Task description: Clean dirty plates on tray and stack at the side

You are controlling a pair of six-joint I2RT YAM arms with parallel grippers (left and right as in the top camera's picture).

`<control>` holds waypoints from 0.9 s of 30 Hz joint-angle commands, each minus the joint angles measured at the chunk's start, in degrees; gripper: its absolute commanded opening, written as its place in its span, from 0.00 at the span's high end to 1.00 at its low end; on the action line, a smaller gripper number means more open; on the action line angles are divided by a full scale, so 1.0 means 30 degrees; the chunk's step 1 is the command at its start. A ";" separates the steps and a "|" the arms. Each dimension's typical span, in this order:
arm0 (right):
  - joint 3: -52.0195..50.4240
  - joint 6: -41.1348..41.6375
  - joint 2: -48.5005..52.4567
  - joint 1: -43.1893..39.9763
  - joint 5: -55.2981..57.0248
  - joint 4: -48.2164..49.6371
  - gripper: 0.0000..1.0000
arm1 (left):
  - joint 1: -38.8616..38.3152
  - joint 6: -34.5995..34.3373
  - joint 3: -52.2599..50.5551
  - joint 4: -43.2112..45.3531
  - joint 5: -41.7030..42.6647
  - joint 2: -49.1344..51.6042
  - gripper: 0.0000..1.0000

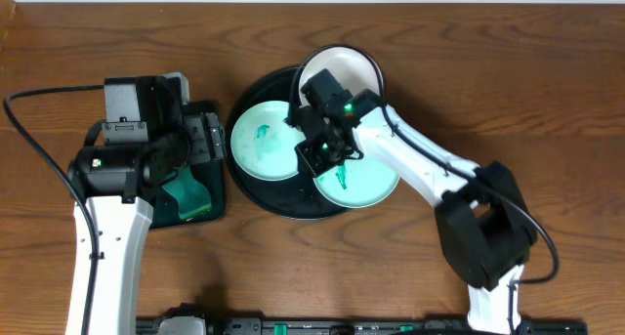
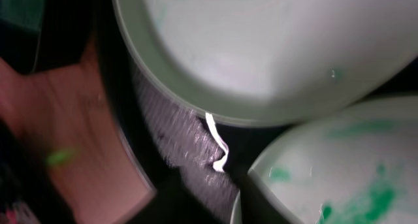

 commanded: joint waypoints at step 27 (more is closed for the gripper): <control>0.0240 0.2259 0.3067 0.1945 0.1457 -0.2455 0.99 | -0.0029 0.0102 0.0277 -0.0058 -0.0109 0.0036 0.17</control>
